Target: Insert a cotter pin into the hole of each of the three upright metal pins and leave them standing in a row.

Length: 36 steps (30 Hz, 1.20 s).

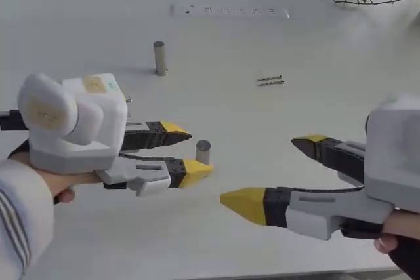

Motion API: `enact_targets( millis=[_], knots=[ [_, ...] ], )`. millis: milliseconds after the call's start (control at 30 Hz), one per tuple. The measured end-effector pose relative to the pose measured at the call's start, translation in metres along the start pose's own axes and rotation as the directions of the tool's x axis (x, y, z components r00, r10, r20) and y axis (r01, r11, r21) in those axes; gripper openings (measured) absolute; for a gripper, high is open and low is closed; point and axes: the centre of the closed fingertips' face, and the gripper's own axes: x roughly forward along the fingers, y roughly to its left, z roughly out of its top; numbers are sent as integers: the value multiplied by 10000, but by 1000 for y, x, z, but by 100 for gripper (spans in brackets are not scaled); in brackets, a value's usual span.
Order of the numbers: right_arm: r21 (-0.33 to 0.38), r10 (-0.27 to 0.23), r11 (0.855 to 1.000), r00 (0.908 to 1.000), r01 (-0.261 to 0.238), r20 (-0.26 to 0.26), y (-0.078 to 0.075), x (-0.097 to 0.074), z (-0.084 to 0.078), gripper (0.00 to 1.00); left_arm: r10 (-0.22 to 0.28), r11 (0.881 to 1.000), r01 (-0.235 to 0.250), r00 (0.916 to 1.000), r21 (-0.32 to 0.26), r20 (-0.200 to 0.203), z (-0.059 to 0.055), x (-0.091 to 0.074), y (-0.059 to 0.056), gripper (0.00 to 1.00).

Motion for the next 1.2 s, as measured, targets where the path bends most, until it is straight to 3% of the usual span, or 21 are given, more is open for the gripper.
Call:
enact_targets(
  millis=[133, 267, 367, 433, 533, 567, 667, 767, 967, 1133, 1200],
  knots=[
    [-37, 8, 10000, 10000, -8, -19, -1, 0, 1, 89, 83, 9999, -83, 10000, -120, 0, -2, -14, -1, 48],
    [-56, 10, 10000, 10000, -10, -44, -2, 0, 2, 88, 646, 9973, -664, 9963, -311, -560, -16, -24, 5, 67],
    [-103, 45, 9999, 9999, -47, -138, -2, 1, 1, 88, 635, 9960, -662, 9969, -594, -464, -20, -29, 2, 68],
    [-128, 69, 9999, 9996, -73, -264, -3, 1, 1, 88, 899, 9925, -918, 9956, -812, -263, -20, -32, 3, 70],
    [-228, 87, 9997, 9988, -98, -473, -9, 1, -1, 87, 973, 9857, -977, 9952, -1375, -96, -21, -35, 3, 83],
    [-242, 71, 9997, 9987, -84, -512, -10, 0, 0, 87, 1018, 9861, -1021, 9948, -1309, -92, -21, -36, 3, 88],
    [-417, 77, 9991, 9975, -107, -709, -15, -2, 1, 87, 1013, 9882, -1016, 9948, -1144, -87, -21, -40, 0, 92],
    [-751, -156, 9972, 9937, 72, -1113, -28, -5, -1, 87, 908, 9890, -898, 9959, -1173, 31, -18, -44, -6, 93],
    [-1095, -454, 9935, 9917, 321, -1206, -51, -10, 13, 86, 773, 9881, -750, 9969, -1346, 119, -19, -48, -15, 99],
    [-1943, -892, 9793, 9829, 570, -1613, -77, -13, 27, 82, 760, 9866, -754, 9971, -1446, -15, -25, -50, -20, 99],
    [-2498, -1253, 9650, 9775, 802, -1698, -90, -13, 35, 73, 823, 9844, -817, 9966, -1558, -28, -26, -51, -20, 99]
  ],
)
